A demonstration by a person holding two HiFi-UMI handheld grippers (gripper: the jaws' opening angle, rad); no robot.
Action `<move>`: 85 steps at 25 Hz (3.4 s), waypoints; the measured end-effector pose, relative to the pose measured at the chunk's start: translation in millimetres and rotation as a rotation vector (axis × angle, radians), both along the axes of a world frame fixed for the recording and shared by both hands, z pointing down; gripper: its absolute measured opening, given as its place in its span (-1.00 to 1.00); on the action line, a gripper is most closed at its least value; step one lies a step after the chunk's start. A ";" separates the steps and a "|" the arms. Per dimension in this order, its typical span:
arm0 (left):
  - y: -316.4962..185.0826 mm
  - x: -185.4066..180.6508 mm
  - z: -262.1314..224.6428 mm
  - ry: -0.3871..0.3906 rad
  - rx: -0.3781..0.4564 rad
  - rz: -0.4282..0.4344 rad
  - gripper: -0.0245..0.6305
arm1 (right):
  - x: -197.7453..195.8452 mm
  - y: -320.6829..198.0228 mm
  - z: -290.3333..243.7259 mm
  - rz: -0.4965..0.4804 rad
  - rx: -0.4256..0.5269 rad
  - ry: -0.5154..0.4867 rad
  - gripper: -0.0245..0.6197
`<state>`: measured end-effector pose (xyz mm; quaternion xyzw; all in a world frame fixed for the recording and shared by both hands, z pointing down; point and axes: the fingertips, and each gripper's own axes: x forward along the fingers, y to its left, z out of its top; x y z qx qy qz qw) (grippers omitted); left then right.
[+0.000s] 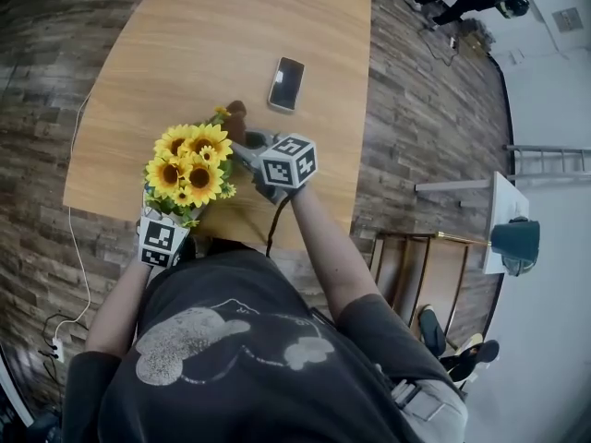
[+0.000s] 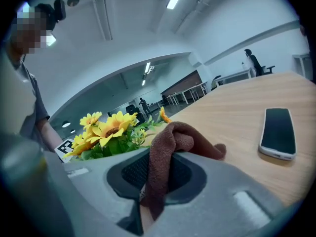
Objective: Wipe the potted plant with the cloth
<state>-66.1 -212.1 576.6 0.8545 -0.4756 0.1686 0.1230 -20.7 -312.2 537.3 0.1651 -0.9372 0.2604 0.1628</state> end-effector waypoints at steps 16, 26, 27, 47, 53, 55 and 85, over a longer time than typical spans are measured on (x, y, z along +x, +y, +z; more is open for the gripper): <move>2.1 -5.5 1.3 -0.001 -0.002 0.085 0.54 | 10.2 70.3 23.9 -0.036 -0.138 -0.031 -0.76; -4.6 -6.8 1.1 -0.012 -0.006 0.088 0.57 | 23.8 85.0 22.2 0.107 -0.103 -0.024 -0.76; -4.6 -8.2 1.3 -0.013 -0.005 0.077 0.66 | 28.1 84.9 20.7 0.145 -0.094 -0.027 -0.76; 51.2 -64.4 -23.7 0.084 -0.017 0.008 0.10 | 113.5 155.1 -28.7 0.734 0.099 -0.043 -0.76; 58.1 -65.5 -41.3 0.100 0.023 -0.013 -0.30 | 127.6 163.5 -31.2 0.794 0.101 -0.078 -0.76; 65.5 -61.5 -46.4 0.108 0.027 -0.023 -0.47 | 129.8 165.8 -38.1 0.799 0.111 -0.105 -0.76; 292.8 -10.3 -160.8 0.186 0.247 -0.195 -0.87 | 131.9 427.8 -98.2 0.503 0.298 -0.182 -0.76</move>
